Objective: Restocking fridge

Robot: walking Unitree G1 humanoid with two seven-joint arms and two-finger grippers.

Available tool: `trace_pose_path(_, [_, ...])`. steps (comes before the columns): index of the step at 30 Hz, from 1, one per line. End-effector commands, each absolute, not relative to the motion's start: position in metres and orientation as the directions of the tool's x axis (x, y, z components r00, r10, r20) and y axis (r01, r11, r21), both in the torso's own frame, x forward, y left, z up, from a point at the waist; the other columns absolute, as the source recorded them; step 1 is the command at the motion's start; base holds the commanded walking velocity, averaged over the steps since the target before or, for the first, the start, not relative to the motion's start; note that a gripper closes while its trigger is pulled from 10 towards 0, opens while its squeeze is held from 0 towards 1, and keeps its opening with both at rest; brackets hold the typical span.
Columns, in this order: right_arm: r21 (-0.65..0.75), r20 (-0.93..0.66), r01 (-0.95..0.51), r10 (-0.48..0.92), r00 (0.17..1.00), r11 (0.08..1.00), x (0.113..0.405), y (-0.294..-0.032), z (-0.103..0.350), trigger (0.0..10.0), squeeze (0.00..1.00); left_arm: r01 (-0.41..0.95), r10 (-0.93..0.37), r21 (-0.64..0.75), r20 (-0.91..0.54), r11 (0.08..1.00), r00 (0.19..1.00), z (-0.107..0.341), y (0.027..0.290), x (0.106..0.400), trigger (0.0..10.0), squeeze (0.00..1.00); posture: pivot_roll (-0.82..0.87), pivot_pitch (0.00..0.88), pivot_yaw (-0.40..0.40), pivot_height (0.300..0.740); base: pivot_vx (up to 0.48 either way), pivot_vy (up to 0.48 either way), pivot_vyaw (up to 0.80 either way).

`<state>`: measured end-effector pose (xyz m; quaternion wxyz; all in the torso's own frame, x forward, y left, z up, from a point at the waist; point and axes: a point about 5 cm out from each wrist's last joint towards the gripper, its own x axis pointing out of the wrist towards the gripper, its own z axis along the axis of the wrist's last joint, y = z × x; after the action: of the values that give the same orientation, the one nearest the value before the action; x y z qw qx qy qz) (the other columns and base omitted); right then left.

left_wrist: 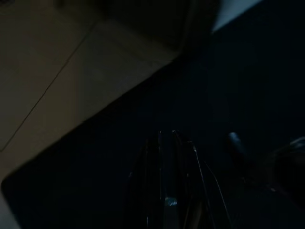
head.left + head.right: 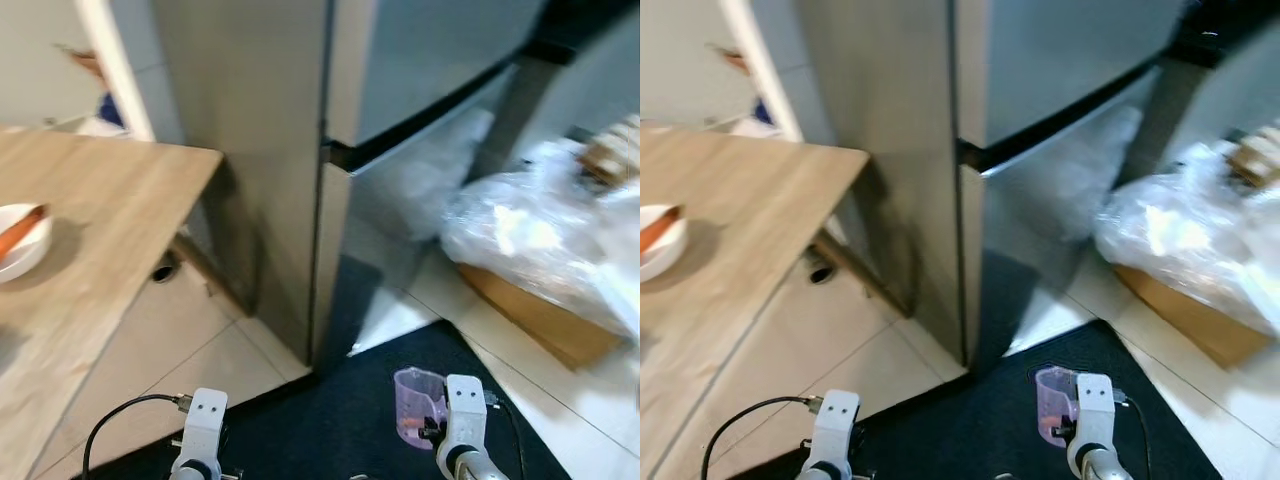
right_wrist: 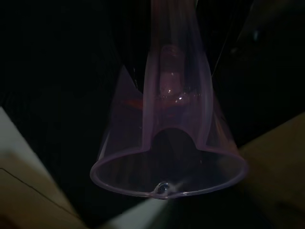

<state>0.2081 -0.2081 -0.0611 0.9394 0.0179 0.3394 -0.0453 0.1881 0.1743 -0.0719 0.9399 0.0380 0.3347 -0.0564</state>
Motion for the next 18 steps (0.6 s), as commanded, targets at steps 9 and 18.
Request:
trace_pose_path(9, [0.008, -0.663, 0.114, -0.08, 0.744, 0.993, 0.1996, -0.2067, -0.0666, 10.0, 0.0, 0.141, -0.068, 0.054, -0.67, 0.989, 0.739, -0.0776, 0.1792, 0.1777, 10.0, 0.0, -0.12, 0.1, 0.012, 0.74, 0.0, 0.0, -0.8])
trace_pose_path(18, [0.004, -0.655, 0.103, -0.075, 0.752, 0.995, 0.1984, -0.2056, -0.0667, 10.0, 0.0, 0.151, -0.072, 0.06, -0.672, 0.987, 0.737, -0.078, 0.1802, 0.1763, 10.0, 0.0, -0.12, 0.09, 0.015, 0.74, 0.0, 0.0, -0.36])
